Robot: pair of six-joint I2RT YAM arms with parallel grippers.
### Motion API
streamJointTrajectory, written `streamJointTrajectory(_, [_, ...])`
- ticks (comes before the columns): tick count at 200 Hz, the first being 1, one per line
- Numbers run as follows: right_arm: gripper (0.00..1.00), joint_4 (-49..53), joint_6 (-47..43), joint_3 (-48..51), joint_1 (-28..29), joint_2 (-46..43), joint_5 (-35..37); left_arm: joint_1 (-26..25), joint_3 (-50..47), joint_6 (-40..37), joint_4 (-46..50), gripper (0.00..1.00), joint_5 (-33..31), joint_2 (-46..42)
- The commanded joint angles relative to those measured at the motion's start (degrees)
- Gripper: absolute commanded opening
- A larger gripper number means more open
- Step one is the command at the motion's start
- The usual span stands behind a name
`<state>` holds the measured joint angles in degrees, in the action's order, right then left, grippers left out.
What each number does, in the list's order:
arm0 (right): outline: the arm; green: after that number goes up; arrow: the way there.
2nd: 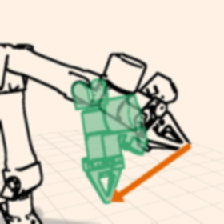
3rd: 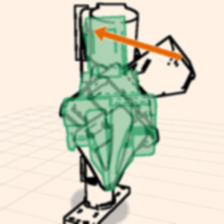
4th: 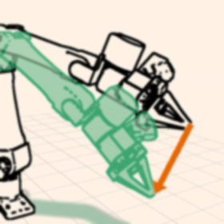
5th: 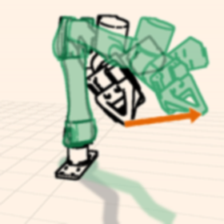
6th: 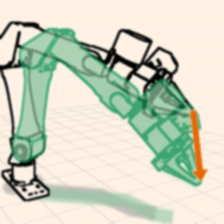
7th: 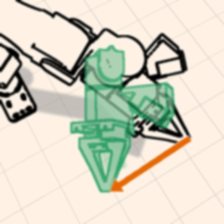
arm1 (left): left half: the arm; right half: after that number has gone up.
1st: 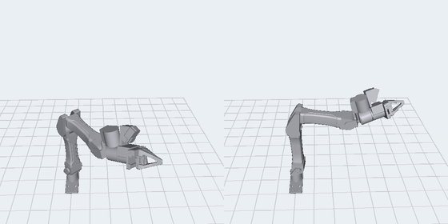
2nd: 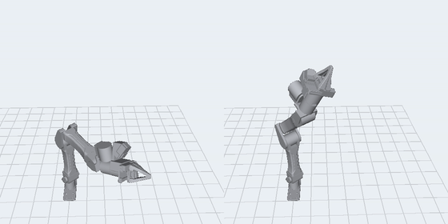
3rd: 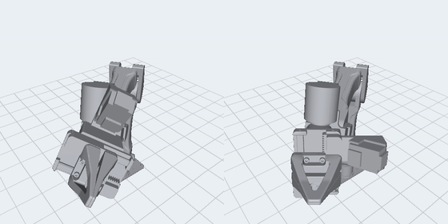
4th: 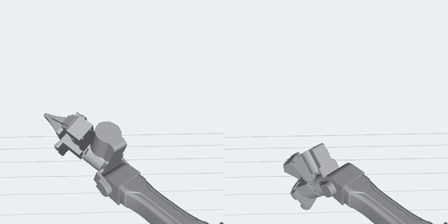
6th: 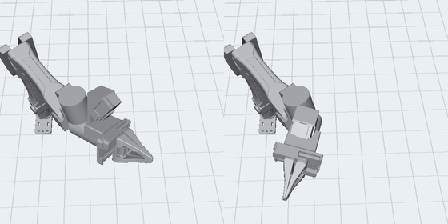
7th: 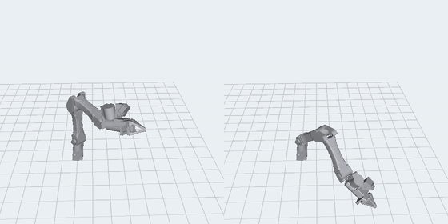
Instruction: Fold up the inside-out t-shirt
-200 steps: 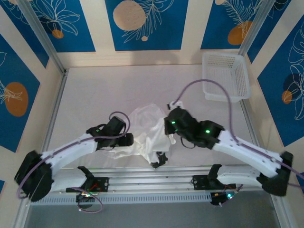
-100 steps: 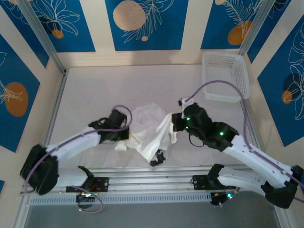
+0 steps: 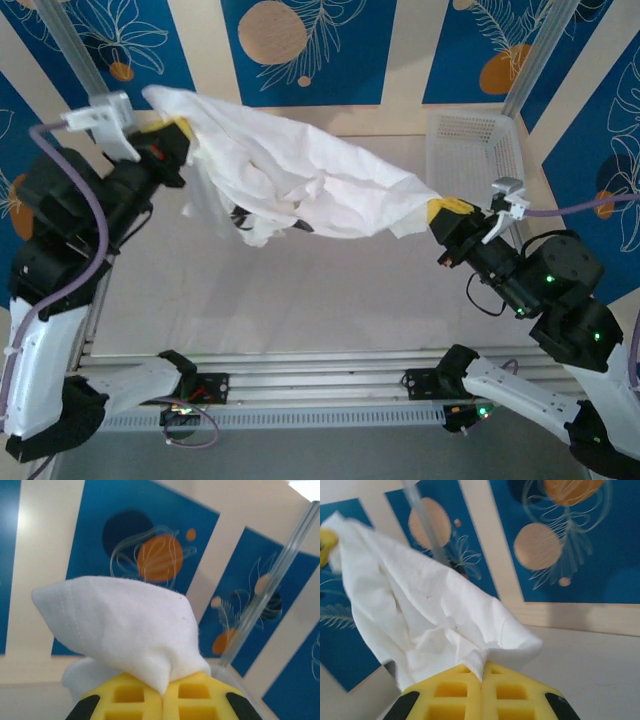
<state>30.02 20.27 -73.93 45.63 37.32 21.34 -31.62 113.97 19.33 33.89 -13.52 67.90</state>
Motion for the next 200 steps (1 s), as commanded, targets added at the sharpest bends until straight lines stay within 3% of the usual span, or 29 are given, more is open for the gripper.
streamJointTrajectory(1, [0.00, -1.5, -1.3, -2.7, 0.0, 1.6, -9.1, 0.4, 8.9, -7.9, -3.0, 0.00, -7.1, 11.9])
streamJointTrajectory(14, [0.00, -1.5, -0.5, -3.5, 0.0, 2.5, -10.4, 1.4, 16.2, -9.9, -3.2, 0.00, -9.7, 20.2])
streamJointTrajectory(32, [0.00, -0.7, 1.4, -4.1, 0.0, 3.6, -8.8, 5.1, 28.6, -7.9, 1.0, 0.00, -8.0, 32.9])
streamJointTrajectory(47, [0.00, 1.9, 6.3, -3.5, -0.1, 4.7, -0.2, 8.3, 37.9, -4.1, 5.1, 0.00, -5.6, 43.6])
streamJointTrajectory(65, [0.00, 8.8, 14.2, -2.5, -0.5, 7.2, 12.7, 10.3, 38.9, -2.6, 4.5, 0.00, -1.9, 52.9])
streamJointTrajectory(75, [0.00, 11.7, 17.4, -1.3, -1.7, 8.8, 15.5, 10.6, 39.3, -2.7, 5.8, 0.18, 0.4, 57.6])
streamJointTrajectory(94, [0.00, 13.3, 21.5, 3.8, -6.4, 11.2, 13.7, 10.6, 38.9, -2.9, 9.2, 0.58, 4.1, 61.2])
streamJointTrajectory(112, [0.00, 14.2, 25.4, 9.0, -13.3, 14.0, 7.7, 10.6, 35.8, -4.4, 10.3, 0.72, 7.6, 59.0])
streamJointTrajectory(132, [0.00, 12.9, 28.9, 14.4, -19.2, 16.7, 1.2, 10.5, 23.7, -3.7, 10.0, 0.74, 9.8, 49.5])
streamJointTrajectory(157, [0.00, 9.2, 31.9, 20.4, -21.9, 15.5, -0.7, 9.9, -8.3, 3.6, 1.9, 0.73, 11.7, 28.9])
streamJointTrajectory(177, [0.00, 7.3, 31.0, 21.9, -22.8, 14.2, -1.6, 8.0, -33.4, 11.7, -1.0, 0.62, 5.4, 12.3])
streamJointTrajectory(200, [0.00, 7.0, 29.5, 21.7, -23.4, 13.4, -2.1, 4.7, -53.7, 20.9, 4.4, 0.52, -3.1, -1.1])
